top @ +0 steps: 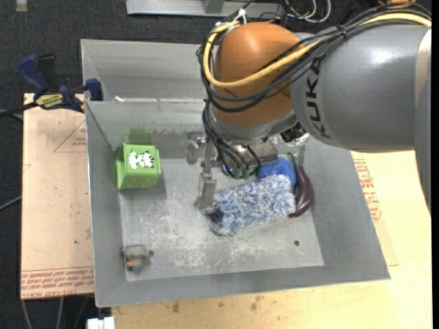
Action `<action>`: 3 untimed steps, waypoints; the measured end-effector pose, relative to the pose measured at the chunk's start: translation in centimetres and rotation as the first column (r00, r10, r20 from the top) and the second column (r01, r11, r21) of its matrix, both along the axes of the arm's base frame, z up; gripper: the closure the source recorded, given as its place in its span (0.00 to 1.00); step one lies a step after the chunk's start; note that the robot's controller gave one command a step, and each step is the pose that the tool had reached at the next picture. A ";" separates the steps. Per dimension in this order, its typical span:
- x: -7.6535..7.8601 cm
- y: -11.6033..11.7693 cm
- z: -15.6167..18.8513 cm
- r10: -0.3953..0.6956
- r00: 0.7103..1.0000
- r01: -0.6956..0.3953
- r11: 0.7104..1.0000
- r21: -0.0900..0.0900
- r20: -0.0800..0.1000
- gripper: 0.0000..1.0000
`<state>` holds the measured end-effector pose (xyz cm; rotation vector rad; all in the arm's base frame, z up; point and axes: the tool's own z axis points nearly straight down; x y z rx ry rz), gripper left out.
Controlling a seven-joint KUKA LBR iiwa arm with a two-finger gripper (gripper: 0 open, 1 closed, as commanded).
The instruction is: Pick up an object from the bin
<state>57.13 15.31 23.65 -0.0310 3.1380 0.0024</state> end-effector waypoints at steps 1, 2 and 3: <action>0.6 -1.8 -3.4 -0.002 1.000 0.002 1.000 -0.001 0.000 0.00; 0.3 -7.6 -5.3 -0.021 1.000 0.021 1.000 0.001 -0.003 0.00; 3.0 -9.9 -5.7 0.060 0.998 -0.060 0.998 -0.005 -0.001 0.00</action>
Offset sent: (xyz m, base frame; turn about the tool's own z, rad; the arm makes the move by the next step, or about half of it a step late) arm 0.0024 -0.0927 -0.0580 0.0314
